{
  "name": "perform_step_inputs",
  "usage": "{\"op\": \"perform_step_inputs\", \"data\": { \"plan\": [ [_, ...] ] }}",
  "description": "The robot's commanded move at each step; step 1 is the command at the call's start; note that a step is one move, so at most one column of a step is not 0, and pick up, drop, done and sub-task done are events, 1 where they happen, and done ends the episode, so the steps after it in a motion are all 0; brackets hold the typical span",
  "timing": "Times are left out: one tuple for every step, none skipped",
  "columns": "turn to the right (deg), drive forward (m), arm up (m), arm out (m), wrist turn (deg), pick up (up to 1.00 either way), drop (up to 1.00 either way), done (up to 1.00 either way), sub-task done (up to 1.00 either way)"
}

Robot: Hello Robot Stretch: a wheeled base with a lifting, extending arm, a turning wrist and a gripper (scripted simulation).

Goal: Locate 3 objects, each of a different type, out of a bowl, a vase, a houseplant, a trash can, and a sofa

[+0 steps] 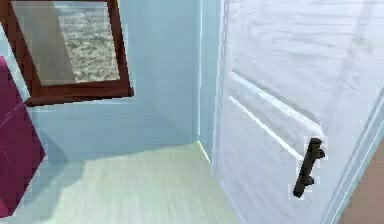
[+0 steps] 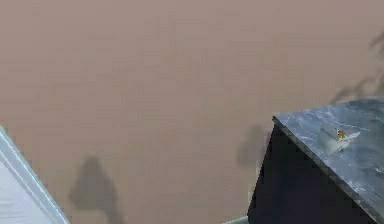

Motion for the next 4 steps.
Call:
{"op": "perform_step_inputs", "data": {
  "plan": [
    [-45.0, 0.00, 0.00, 0.00, 0.0, 0.00, 0.00, 0.00, 0.00],
    [-45.0, 0.00, 0.00, 0.00, 0.0, 0.00, 0.00, 0.00, 0.00],
    [-12.0, 0.00, 0.00, 0.00, 0.0, 0.00, 0.00, 0.00, 0.00],
    [-3.0, 0.00, 0.00, 0.00, 0.0, 0.00, 0.00, 0.00, 0.00]
  ]
}}
